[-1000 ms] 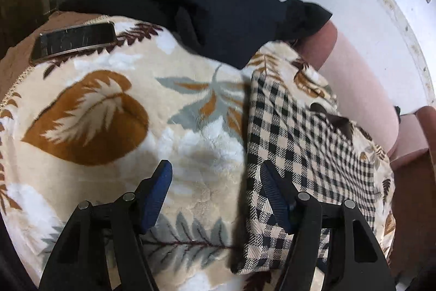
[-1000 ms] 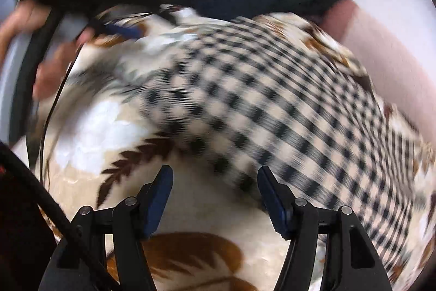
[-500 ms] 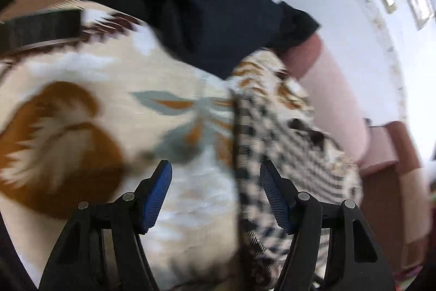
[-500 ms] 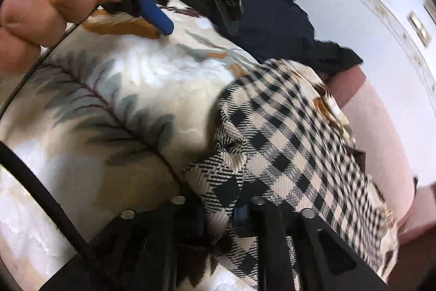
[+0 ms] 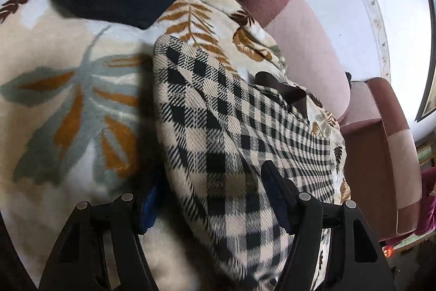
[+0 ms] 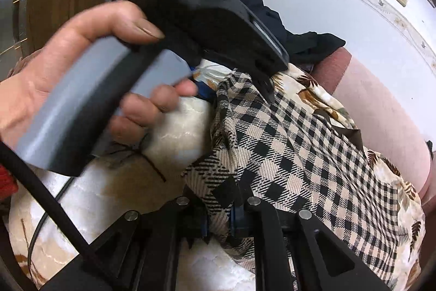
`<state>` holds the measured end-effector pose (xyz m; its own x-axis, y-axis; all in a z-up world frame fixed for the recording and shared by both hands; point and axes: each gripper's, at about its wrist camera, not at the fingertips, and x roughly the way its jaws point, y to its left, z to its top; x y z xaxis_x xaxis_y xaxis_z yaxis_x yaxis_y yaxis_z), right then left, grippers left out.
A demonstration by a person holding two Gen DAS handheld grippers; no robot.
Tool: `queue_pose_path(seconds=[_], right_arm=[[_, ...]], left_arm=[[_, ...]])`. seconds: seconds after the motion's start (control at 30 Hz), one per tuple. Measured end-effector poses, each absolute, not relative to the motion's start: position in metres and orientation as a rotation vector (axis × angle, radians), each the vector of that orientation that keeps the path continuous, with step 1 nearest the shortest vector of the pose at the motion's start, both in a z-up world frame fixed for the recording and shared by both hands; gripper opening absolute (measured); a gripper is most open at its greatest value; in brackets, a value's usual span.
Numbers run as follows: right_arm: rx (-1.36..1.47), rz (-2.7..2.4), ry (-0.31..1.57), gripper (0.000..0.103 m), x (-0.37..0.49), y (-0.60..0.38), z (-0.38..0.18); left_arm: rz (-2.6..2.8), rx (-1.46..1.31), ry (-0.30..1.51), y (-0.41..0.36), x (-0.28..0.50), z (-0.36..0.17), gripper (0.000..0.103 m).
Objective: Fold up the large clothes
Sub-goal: 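Grasp the shirt edge with the right gripper while the left gripper grasps beside it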
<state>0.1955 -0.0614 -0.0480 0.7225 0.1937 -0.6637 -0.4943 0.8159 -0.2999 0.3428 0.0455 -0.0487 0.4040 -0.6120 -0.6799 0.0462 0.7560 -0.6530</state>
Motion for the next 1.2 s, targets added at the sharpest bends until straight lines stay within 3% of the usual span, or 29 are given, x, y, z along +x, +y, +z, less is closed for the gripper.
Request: queue_pose_path(seconds=[0.03, 0.07, 0.1, 0.13, 0.23, 0.53, 0.83, 1.2], right_arm=[[-0.486, 0.398, 0.662, 0.011, 0.195, -0.061, -0.049], [-0.485, 0.398, 0.662, 0.011, 0.195, -0.061, -0.049], [-0.483, 0.397, 0.661, 0.011, 0.195, -0.060, -0.049], [-0.481, 0.396, 0.658, 0.011, 0.194, -0.061, -0.049], [-0.462, 0.394, 0.645, 0.011, 0.194, -0.066, -0.046], [-0.327, 0.384, 0.584, 0.011, 0.180, -0.115, -0.017], [-0.199, 0.261, 0.565, 0.011, 0.178, -0.218, 0.006], [-0.021, 0.077, 0.684, 0.011, 0.171, -0.363, -0.006]], left_arm=[[-0.450, -0.620, 1.089, 0.045, 0.345, -0.052, 0.067], [-0.458, -0.638, 1.086, 0.046, 0.348, -0.055, 0.060], [-0.459, -0.648, 1.079, 0.045, 0.350, -0.056, 0.047], [-0.454, -0.650, 1.084, 0.045, 0.352, -0.056, 0.026], [-0.453, -0.677, 1.060, 0.044, 0.353, -0.050, 0.015], [-0.453, -0.574, 0.963, 0.001, 0.331, 0.011, 0.011], [-0.492, -0.321, 0.985, -0.145, 0.345, 0.059, 0.010], [-0.575, -0.074, 1.092, -0.339, 0.333, 0.024, 0.009]])
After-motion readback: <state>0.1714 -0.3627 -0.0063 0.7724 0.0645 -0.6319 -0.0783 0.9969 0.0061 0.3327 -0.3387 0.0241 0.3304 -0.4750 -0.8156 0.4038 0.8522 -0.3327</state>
